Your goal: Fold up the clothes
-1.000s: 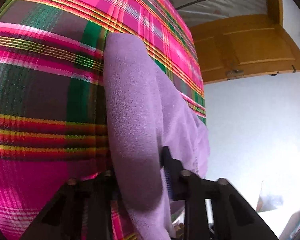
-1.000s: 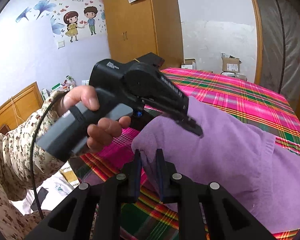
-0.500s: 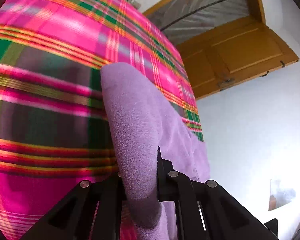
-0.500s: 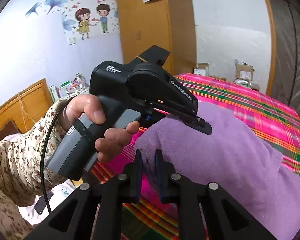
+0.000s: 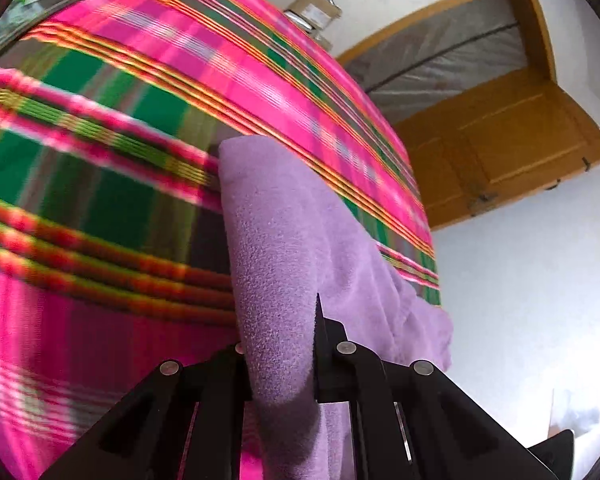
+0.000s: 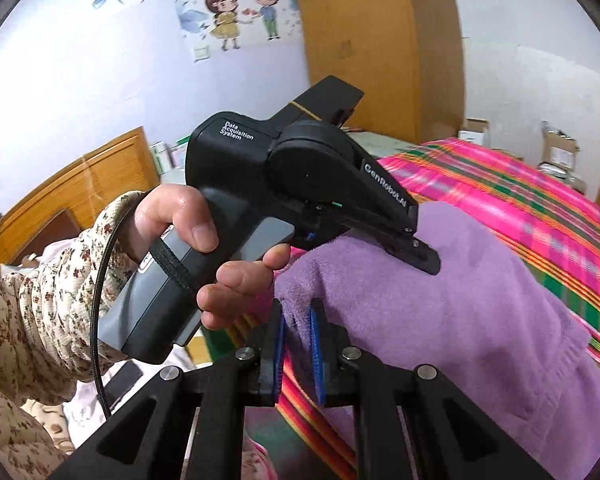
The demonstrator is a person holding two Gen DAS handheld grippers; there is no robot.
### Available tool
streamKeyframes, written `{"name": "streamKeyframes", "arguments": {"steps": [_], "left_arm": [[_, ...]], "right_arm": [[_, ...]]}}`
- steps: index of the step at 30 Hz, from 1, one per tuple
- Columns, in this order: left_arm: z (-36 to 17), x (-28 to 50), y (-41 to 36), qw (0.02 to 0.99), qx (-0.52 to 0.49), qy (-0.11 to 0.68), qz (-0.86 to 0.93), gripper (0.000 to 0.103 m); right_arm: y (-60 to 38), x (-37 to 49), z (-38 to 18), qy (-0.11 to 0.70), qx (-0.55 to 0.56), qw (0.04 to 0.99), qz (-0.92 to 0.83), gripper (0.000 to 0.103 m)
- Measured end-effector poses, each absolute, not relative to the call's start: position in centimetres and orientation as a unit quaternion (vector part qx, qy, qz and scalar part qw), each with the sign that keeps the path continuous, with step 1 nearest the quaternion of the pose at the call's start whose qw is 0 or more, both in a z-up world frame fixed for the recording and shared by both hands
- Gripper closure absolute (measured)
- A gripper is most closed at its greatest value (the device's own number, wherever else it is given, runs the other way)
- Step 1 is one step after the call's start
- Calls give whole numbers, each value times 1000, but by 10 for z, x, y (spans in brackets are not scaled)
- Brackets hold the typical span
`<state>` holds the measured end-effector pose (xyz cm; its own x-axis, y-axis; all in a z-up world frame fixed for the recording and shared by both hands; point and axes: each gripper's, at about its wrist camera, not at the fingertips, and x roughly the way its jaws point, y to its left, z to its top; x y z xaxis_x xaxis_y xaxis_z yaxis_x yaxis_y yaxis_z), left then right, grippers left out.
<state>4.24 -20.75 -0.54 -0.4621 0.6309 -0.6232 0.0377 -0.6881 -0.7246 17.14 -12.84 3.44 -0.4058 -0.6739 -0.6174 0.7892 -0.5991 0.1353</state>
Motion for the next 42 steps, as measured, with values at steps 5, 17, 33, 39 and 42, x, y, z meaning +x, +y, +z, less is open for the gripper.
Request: {"name": "streamKeyframes", "arguments": {"steps": [5, 17, 33, 39, 42], "left_arm": [[-9, 53, -224, 175, -481, -344, 787, 93], [-21, 57, -219, 166, -492, -322, 791, 82], [29, 99, -200, 111, -446, -290, 840, 60], [51, 118, -179, 122, -427, -274, 853, 60], [63, 128, -165, 108, -420, -241, 868, 60]], "right_arm": [[-139, 164, 25, 89, 333, 455, -821, 91], [-138, 138, 5, 81, 376, 450, -806, 72], [-22, 119, 33, -57, 378, 379, -843, 64], [59, 128, 34, -80, 365, 267, -888, 64], [102, 126, 22, -74, 372, 174, -909, 64]]}}
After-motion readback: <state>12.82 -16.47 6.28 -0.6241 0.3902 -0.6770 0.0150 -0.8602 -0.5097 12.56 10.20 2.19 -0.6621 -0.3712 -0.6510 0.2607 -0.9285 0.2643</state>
